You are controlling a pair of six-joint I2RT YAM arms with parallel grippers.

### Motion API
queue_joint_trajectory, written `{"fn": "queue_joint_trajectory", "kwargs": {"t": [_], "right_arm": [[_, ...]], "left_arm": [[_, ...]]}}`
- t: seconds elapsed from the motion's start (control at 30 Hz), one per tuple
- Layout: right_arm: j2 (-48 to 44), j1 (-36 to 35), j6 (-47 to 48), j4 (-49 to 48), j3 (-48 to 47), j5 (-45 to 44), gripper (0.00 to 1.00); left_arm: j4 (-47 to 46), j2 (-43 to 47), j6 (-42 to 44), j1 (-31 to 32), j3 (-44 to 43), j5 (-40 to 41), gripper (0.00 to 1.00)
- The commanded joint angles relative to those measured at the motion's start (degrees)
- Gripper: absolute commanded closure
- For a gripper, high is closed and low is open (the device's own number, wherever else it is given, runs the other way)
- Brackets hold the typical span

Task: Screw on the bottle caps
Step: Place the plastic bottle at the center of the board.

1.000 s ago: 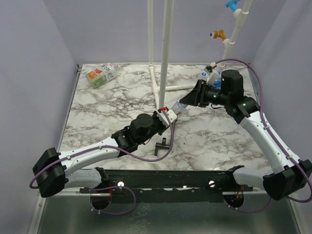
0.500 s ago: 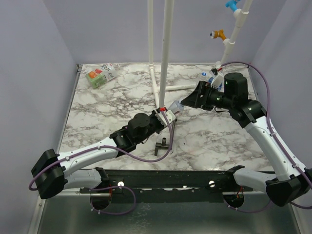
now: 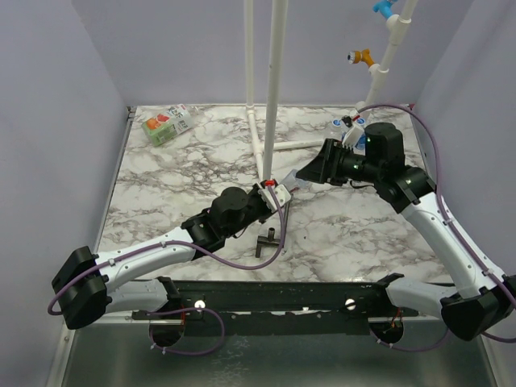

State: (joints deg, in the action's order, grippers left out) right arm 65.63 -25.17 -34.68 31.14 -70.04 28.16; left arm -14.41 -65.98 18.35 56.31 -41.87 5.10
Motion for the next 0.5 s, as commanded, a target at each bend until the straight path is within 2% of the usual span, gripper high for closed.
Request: {"fn": "queue_joint_trajectory", "kwargs": {"t": [0.0,0.1,0.3,0.33,0.37,0.47], "right_arm": [[0.9,-0.9,0.6,0.2,0.4,1.0,0.41],[0.9,-1.0,0.4,0.0,0.8,0.2,0.47],[1.4,-1.1,0.4,0.2,0.5,-1.6,0.80],[1.5,-1.1,0.4,0.4,0.3,-2.1,0.84],[1.2,-1.1,0.5,0.8,0.2,-3.2,0.87],[0.8,-1.1,1.1,2.9,-0.6,-8.0,0.92]], "left_arm": [[-0.5,-0.5,-0.8,-0.4,-0.1,-2.8,1.00],[-0.6,-0.7,-0.9,-0.3,-0.2,-3.6,1.00],[-0.7,-0.6,-1.3,-0.4,0.0,-4.0,1.00],[-0.7,-0.8,-1.6,-0.4,-0.1,-3.7,0.96],[-0.6,-1.0,-2.2,-0.5,-0.1,-3.3,0.87],[-0.6,-1.0,-5.2,-0.4,-0.3,-0.3,0.35]]}}
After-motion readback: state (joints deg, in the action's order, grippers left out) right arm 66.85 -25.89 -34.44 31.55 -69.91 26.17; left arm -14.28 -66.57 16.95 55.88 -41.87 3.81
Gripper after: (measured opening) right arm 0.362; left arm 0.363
